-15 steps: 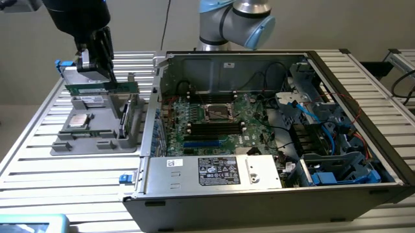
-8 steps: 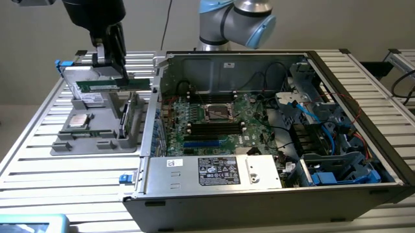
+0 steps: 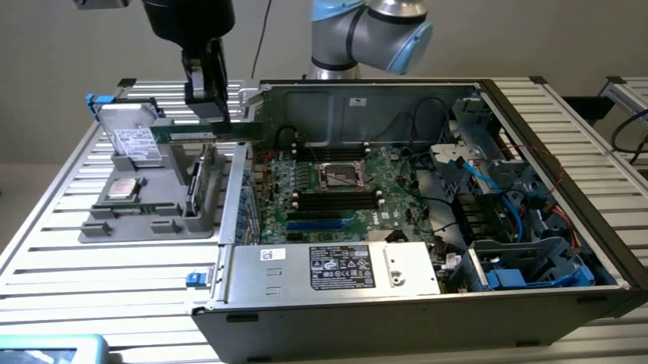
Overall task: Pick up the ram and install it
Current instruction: 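Pick up the ram and move it above insertion slot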
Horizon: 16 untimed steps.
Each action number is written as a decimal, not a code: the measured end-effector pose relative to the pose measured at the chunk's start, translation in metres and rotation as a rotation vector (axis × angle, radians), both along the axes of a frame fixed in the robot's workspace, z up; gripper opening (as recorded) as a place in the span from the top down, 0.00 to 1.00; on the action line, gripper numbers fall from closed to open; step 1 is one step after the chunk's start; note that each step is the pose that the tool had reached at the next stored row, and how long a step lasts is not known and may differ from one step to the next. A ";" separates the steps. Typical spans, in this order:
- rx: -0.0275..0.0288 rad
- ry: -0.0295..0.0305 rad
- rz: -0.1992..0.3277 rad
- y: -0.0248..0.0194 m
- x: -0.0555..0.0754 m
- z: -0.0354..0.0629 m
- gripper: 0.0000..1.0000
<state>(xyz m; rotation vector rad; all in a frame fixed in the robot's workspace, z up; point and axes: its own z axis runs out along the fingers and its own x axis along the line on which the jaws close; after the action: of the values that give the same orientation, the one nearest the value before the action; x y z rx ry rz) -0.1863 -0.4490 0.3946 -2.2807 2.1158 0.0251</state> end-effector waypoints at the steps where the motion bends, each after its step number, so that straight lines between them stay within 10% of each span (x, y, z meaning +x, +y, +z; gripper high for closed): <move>1: -0.0002 -0.0001 0.000 0.0000 0.005 0.0000 0.86; 16: -0.0128 0.0000 0.000 0.0005 0.073 -0.0004 0.86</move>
<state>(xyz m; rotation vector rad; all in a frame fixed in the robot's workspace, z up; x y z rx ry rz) -0.1135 -0.4485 0.3942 -2.2877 2.1221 0.0116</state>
